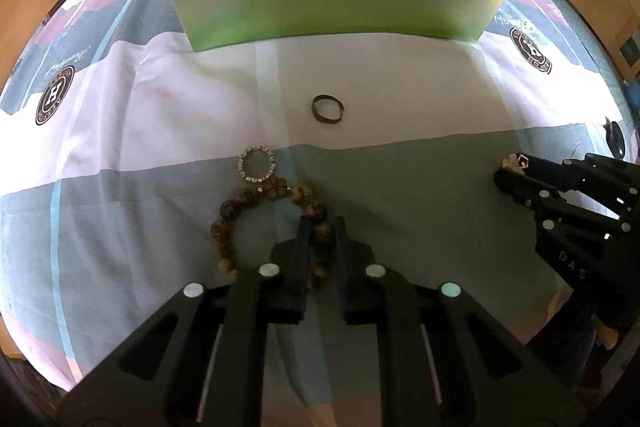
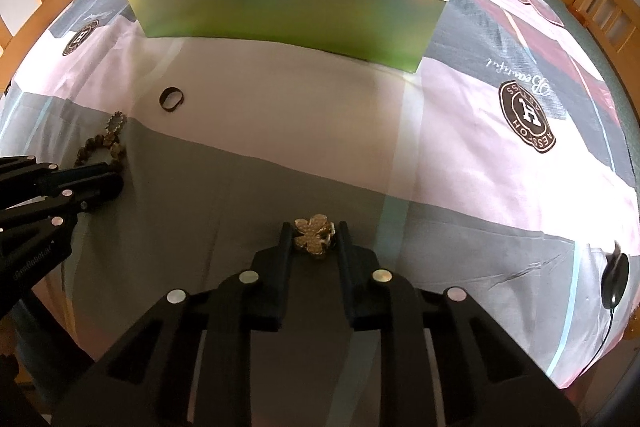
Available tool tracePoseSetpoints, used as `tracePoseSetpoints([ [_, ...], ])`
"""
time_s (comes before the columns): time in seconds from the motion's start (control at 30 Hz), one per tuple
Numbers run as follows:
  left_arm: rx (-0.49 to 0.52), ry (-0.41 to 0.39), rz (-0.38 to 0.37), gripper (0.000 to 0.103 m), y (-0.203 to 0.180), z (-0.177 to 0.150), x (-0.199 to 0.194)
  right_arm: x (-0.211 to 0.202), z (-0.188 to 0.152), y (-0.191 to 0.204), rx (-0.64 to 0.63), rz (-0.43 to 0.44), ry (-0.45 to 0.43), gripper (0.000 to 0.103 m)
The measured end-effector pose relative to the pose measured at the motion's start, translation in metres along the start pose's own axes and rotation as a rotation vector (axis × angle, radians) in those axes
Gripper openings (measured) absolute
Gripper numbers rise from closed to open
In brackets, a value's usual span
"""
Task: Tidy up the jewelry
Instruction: 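Carry the bead bracelet and gold charm over the box and open both grippers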
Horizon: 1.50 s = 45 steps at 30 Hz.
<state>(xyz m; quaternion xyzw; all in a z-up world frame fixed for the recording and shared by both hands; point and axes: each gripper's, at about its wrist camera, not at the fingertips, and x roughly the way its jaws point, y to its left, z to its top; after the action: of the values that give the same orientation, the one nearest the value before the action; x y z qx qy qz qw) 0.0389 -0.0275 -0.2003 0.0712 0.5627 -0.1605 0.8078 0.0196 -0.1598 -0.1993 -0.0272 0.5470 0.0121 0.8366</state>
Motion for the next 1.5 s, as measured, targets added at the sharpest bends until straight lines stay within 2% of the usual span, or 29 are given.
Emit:
tracePoseSetpoints([
  [0.43,0.008,-0.087,-0.005,0.012,-0.005,0.008,-0.039,-0.028,0.007,-0.002,0.018,0.010,-0.056,0.021],
  [0.73,-0.005,-0.080,-0.003,0.012,-0.002,0.005,-0.034,-0.023,0.004,0.000,0.025,0.009,-0.046,0.021],
  [1.17,0.001,-0.165,0.011,0.012,-0.001,0.016,-0.068,-0.048,0.018,0.001,0.014,0.010,-0.113,0.021],
  [1.5,-0.006,-0.178,-0.005,0.012,-0.003,0.020,-0.076,-0.052,0.023,0.001,0.030,0.046,-0.114,0.021],
])
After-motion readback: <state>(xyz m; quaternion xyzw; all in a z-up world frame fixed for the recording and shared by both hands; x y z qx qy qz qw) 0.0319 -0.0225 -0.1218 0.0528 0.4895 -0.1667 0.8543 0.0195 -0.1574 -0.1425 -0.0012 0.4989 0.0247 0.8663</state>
